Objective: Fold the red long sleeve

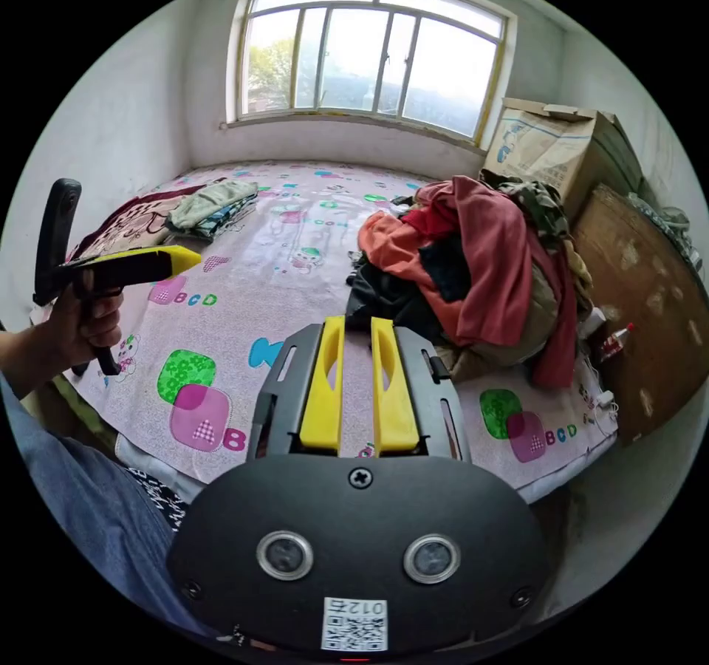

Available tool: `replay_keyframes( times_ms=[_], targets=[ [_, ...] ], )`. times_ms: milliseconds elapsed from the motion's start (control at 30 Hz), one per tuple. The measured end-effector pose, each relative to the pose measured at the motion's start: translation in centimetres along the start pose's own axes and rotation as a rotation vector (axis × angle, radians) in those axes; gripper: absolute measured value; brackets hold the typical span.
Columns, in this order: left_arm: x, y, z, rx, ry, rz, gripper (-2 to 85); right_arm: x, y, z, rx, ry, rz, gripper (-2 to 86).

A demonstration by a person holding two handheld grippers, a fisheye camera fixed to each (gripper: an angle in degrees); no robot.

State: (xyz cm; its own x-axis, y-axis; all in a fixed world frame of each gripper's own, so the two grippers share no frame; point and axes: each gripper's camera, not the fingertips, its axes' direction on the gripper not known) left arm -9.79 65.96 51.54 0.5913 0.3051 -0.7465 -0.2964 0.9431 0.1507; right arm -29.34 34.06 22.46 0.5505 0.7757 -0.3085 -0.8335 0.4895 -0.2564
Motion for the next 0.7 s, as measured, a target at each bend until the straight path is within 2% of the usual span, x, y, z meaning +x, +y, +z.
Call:
replay_keyframes(
  times_ms=[100, 300, 467, 700],
  targets=[
    [2.2, -1.3, 2.4, -0.005, 0.047, 0.013, 0.1, 3.0, 0.2, -2.3, 0.014, 0.021, 0.047, 2.8],
    [6.9, -4.5, 8.5, -0.005, -0.027, -0.011, 0.0, 10.6, -4.2, -3.6, 0.065, -0.021, 0.018, 1.5],
    [9.7, -9.0, 14.0, 0.024, -0.142, -0.092, 0.2, 15.6, -16.3, -2.6, 0.183, 0.029, -0.246, 3.4],
    [11.8, -13.8, 18.3, 0.043, -0.258, -0.167, 0.3, 14.3, -33.4, 3.0, 0.222, 0.143, -0.551, 7.9]
  ],
)
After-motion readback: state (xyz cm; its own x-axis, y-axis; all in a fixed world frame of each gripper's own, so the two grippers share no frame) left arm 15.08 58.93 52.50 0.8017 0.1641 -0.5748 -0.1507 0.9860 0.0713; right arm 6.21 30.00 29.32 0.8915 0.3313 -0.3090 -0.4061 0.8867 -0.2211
